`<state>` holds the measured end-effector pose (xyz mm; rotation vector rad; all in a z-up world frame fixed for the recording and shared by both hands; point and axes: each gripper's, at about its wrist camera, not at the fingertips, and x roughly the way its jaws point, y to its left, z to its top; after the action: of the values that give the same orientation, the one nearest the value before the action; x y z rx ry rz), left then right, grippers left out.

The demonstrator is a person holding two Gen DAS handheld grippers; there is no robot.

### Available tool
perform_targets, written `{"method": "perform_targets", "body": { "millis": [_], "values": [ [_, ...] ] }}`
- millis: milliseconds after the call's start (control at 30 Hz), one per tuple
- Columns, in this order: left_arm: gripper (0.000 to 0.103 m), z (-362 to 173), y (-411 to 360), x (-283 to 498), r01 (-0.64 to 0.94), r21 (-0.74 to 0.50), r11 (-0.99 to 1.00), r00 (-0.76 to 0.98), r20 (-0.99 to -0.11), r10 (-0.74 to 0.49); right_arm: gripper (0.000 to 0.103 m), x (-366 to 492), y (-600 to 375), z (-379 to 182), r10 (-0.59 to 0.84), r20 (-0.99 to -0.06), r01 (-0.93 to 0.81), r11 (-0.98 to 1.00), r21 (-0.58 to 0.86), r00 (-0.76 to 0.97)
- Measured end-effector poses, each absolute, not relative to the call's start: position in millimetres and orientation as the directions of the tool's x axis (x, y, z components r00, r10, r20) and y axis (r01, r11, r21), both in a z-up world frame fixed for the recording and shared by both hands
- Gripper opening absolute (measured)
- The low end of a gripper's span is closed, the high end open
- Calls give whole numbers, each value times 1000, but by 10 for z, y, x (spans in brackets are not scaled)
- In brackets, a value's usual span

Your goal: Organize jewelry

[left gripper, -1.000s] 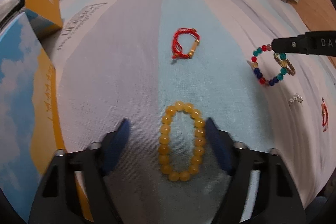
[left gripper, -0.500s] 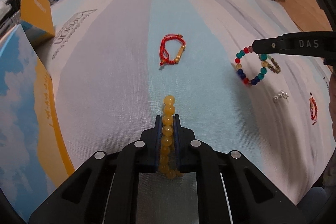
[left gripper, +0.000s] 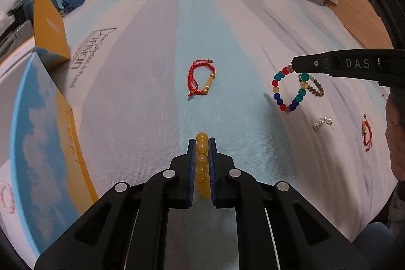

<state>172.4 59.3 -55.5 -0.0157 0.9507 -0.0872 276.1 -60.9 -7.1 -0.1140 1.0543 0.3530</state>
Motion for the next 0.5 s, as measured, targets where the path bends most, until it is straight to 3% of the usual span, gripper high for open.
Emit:
{"method": "perform_targets", "body": {
  "millis": [500],
  "values": [
    [8,-232,734,1561,23,-54,998,598,-799,-57,9,2509,-615,271,249,-839,-341,937,82,483]
  ]
}}
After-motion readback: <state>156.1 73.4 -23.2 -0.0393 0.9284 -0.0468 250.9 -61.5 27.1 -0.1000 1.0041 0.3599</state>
